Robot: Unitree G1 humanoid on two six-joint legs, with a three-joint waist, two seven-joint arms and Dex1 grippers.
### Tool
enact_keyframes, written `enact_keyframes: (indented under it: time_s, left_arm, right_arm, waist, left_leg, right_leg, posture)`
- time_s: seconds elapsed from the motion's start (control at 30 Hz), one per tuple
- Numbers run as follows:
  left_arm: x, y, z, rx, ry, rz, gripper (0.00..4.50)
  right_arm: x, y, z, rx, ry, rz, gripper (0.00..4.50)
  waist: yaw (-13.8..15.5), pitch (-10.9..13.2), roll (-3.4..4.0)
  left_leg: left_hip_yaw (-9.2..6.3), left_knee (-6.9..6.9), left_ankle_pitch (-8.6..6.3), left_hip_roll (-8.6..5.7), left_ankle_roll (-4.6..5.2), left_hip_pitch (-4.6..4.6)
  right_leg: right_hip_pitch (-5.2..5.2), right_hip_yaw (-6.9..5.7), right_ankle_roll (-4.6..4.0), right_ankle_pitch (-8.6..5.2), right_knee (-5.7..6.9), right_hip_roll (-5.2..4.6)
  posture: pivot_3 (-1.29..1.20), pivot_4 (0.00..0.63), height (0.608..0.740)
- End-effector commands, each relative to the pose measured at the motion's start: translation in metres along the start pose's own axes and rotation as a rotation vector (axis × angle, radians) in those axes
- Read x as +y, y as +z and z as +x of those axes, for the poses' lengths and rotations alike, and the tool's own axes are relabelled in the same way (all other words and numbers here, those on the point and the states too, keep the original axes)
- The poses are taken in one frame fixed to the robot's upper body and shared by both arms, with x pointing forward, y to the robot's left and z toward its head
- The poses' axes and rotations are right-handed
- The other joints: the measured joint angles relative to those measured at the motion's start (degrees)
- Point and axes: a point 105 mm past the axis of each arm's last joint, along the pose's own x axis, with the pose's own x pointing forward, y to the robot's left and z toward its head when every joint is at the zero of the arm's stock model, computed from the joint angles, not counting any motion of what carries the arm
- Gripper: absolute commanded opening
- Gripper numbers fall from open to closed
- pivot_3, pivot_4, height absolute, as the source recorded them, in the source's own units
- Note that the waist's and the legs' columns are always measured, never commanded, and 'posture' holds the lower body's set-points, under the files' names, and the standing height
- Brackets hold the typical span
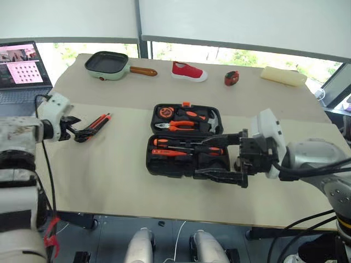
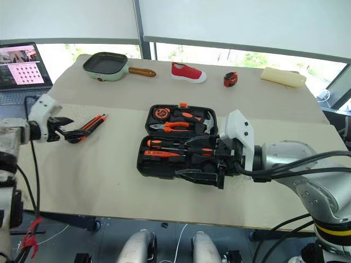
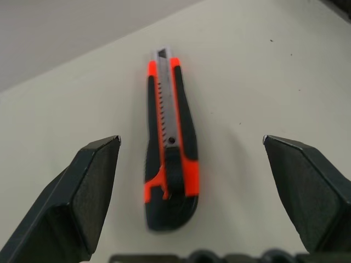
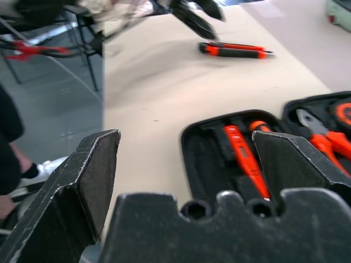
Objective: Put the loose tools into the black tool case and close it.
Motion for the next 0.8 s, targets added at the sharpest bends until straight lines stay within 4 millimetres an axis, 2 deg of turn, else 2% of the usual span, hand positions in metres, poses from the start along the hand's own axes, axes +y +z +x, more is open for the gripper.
enact_keyframes:
  time_s: [0.03,0.4,0.5,0.63,0.7,0.77,0.8]
  left_arm:
    - [0.011,-0.003,0.003,0.049,0.087,0.009,4.47]
    - [0.002,-0.017,0.021,0.099,0.090,-0.141,4.47]
    - [-0.001,-0.018,0.024,0.096,0.081,-0.147,3.82]
    - [-0.004,-0.012,0.028,0.045,0.064,-0.119,2.31]
    - [-0.011,0.008,0.030,-0.038,0.007,-0.103,1.75]
    - [-0.022,0.037,0.029,-0.144,-0.099,-0.075,1.75]
    - [-0.034,0.053,0.026,-0.189,-0.190,-0.004,1.75]
  right_arm:
    - [0.006,0.008,-0.006,-0.005,-0.042,-0.043,4.50]
    - [0.006,0.003,-0.021,0.016,-0.149,-0.042,4.50]
    - [0.006,0.002,-0.023,0.022,-0.155,-0.045,4.50]
    - [0.004,0.002,-0.025,0.029,-0.158,-0.049,4.50]
    - [0.003,0.000,-0.025,0.037,-0.165,-0.050,4.50]
    - [0.003,-0.003,-0.025,0.042,-0.171,-0.045,4.50]
    - [0.003,-0.005,-0.024,0.043,-0.173,-0.040,4.50]
  waist:
    - [-0.2,0.0,-0.01]
    - [0.0,0.0,-0.11]
    - [0.1,0.0,-0.10]
    - [0.2,0.0,-0.10]
    - [0.3,0.0,-0.10]
    - [0.5,0.0,-0.13]
    - [0.6,0.0,-0.16]
  left_leg:
    - [-0.02,0.00,0.00,0.00,0.00,0.00]
    - [-0.07,0.04,0.00,0.00,0.00,0.04]
    - [-0.07,0.06,0.00,-0.01,-0.01,0.04]
    - [-0.07,0.06,0.00,-0.01,-0.01,0.05]
    - [-0.07,0.07,0.00,-0.01,-0.01,0.04]
    - [-0.08,0.09,0.01,-0.01,-0.01,0.02]
    - [-0.08,0.10,0.01,-0.01,-0.01,0.00]
  right_leg:
    - [0.00,0.00,0.00,0.00,0.01,0.01]
    - [0.08,-0.02,0.01,0.00,0.05,-0.01]
    - [0.08,-0.02,0.02,0.01,0.06,-0.01]
    - [0.09,-0.02,0.02,0.01,0.06,-0.01]
    - [0.09,-0.02,0.02,0.01,0.06,-0.02]
    - [0.09,-0.03,0.03,0.02,0.06,-0.02]
    - [0.08,-0.04,0.04,0.02,0.04,-0.02]
  posture:
    - [0.00,0.150,0.740]
    - [0.00,0.150,0.740]
    - [0.00,0.150,0.740]
    - [0.00,0.150,0.740]
    - [0.00,0.150,0.740]
    - [0.00,0.150,0.740]
    - [0.00,0.150,0.740]
